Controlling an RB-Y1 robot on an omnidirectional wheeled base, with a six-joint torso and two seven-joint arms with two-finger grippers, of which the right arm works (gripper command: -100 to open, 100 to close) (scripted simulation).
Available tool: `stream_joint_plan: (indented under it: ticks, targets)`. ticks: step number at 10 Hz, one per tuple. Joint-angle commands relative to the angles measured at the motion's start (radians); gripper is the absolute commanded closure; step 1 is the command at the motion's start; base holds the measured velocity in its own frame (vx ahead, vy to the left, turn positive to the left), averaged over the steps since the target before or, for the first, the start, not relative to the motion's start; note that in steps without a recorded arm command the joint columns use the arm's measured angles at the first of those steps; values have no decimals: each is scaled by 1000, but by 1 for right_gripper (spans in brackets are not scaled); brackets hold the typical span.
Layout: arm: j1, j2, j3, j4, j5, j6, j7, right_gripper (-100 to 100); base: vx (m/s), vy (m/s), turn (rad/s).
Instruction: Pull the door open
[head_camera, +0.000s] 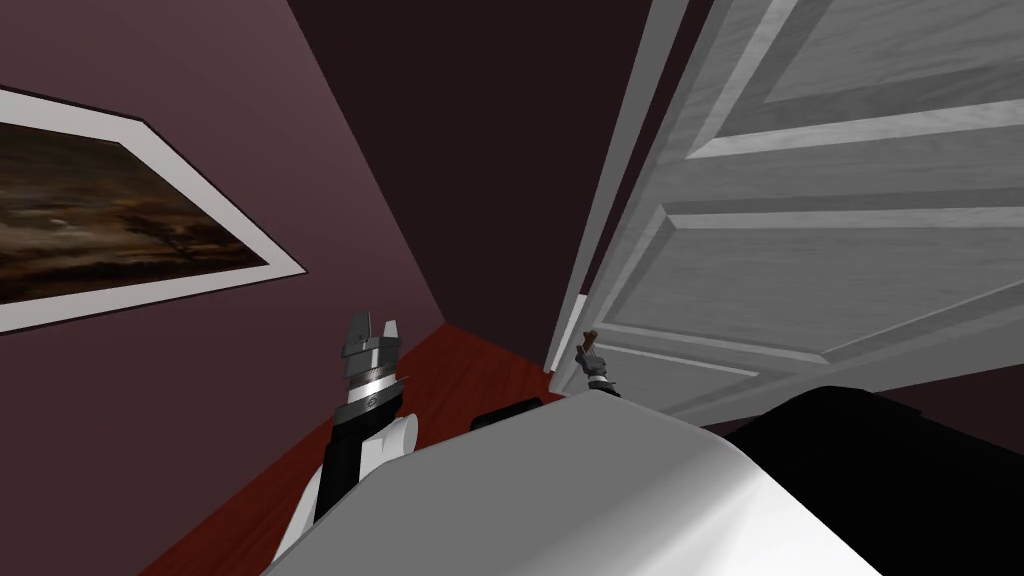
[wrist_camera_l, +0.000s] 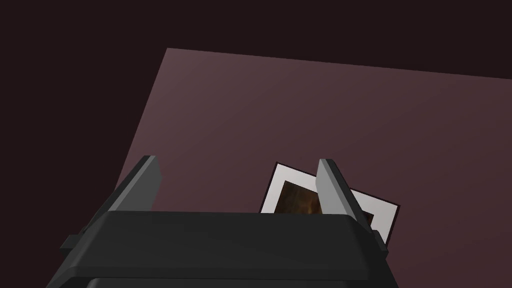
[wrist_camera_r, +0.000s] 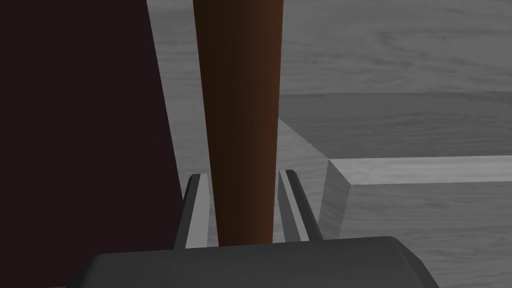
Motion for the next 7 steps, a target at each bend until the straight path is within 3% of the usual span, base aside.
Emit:
stream_joint_plan:
  ticks: [1,6,7]
  targets:
    - [7,-10,24,-6,13,-8,-14,100,-256,-7,62]
    - [34,-45,94,-39,53,-30,-47,100,-238,-7,60]
    - [23,-44,86,-29,49,-27,-48,100,-100,16,11]
